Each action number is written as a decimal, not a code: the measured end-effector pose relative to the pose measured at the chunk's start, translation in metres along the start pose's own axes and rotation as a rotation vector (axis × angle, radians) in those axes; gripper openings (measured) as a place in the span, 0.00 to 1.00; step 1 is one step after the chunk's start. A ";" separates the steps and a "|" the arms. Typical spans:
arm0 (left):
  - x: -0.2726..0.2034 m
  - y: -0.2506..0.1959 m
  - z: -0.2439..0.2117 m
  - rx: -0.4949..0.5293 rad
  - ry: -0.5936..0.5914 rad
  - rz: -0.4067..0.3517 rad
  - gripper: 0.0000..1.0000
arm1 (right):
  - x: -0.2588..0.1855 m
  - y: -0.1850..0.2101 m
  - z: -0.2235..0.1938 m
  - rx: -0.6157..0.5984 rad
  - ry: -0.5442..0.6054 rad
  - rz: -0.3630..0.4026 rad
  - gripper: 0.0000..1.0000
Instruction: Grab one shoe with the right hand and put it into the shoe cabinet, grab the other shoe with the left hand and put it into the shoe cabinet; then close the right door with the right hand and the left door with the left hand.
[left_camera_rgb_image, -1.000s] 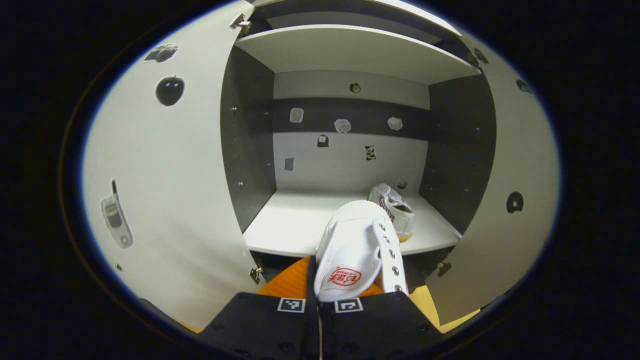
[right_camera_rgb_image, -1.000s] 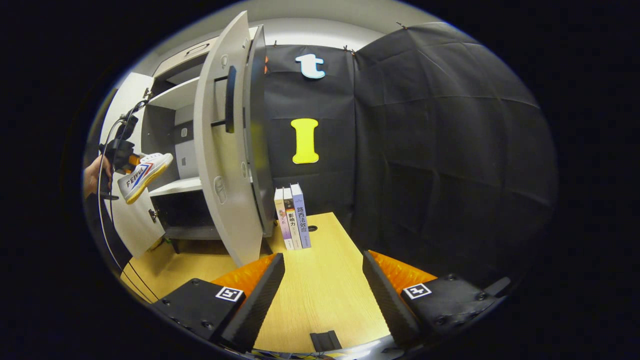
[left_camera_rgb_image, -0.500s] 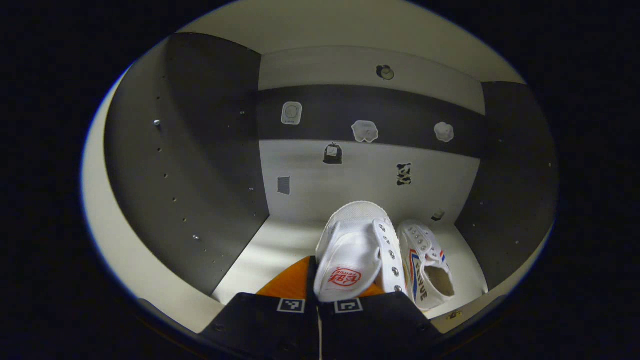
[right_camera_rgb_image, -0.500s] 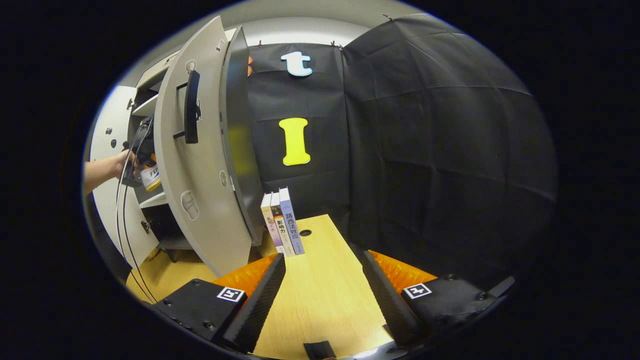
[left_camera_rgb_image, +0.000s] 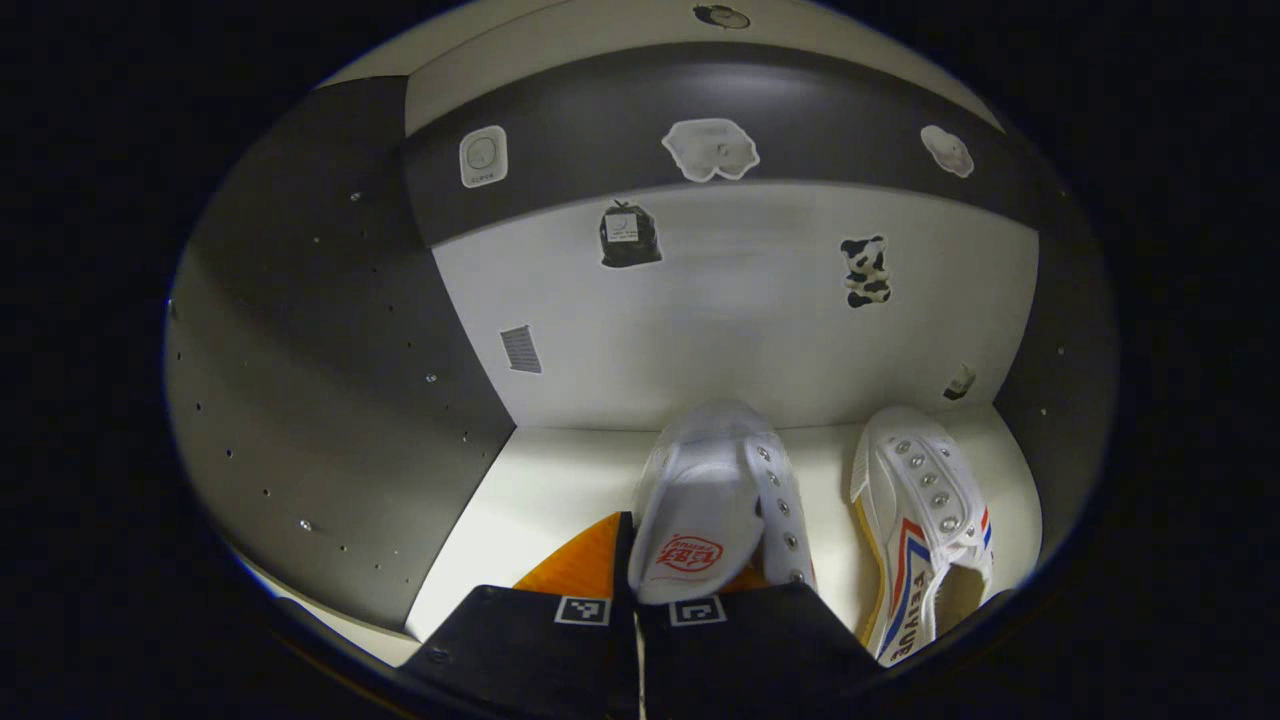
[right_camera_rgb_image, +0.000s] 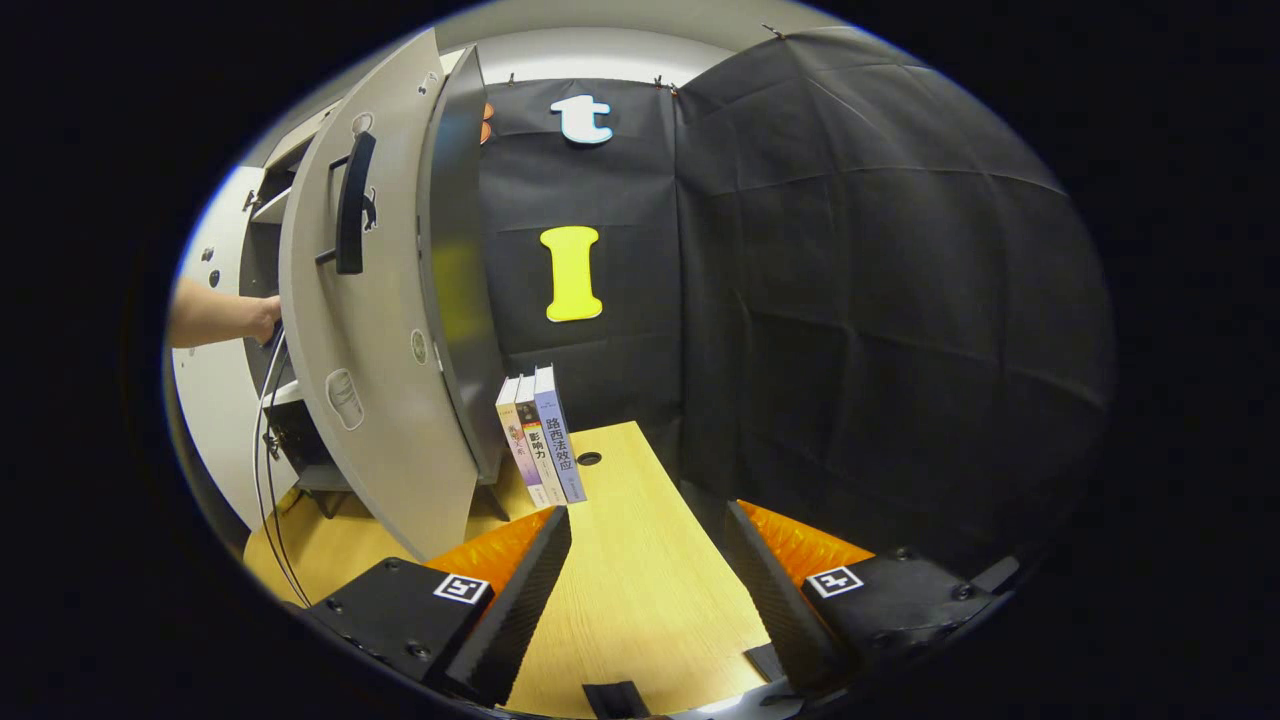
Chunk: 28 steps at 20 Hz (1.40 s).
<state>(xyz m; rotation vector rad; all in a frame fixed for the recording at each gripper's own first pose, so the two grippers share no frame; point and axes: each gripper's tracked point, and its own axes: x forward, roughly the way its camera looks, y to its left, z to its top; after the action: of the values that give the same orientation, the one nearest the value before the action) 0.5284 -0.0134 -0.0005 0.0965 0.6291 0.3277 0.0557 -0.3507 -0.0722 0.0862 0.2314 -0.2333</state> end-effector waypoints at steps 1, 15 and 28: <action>0.004 0.000 -0.001 0.012 0.010 0.008 0.07 | 0.001 -0.001 0.000 0.000 0.001 -0.005 0.99; -0.098 0.006 -0.003 -0.071 -0.134 -0.144 0.96 | -0.001 0.026 0.032 0.009 -0.063 0.061 0.99; -0.349 0.070 -0.121 -0.163 -0.409 -0.225 0.95 | 0.011 0.056 0.085 0.012 -0.130 0.236 0.99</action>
<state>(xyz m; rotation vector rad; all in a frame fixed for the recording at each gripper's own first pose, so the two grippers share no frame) 0.1733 -0.0637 0.1106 -0.0639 0.2034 0.1330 0.0981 -0.3086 0.0113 0.1087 0.0891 -0.0053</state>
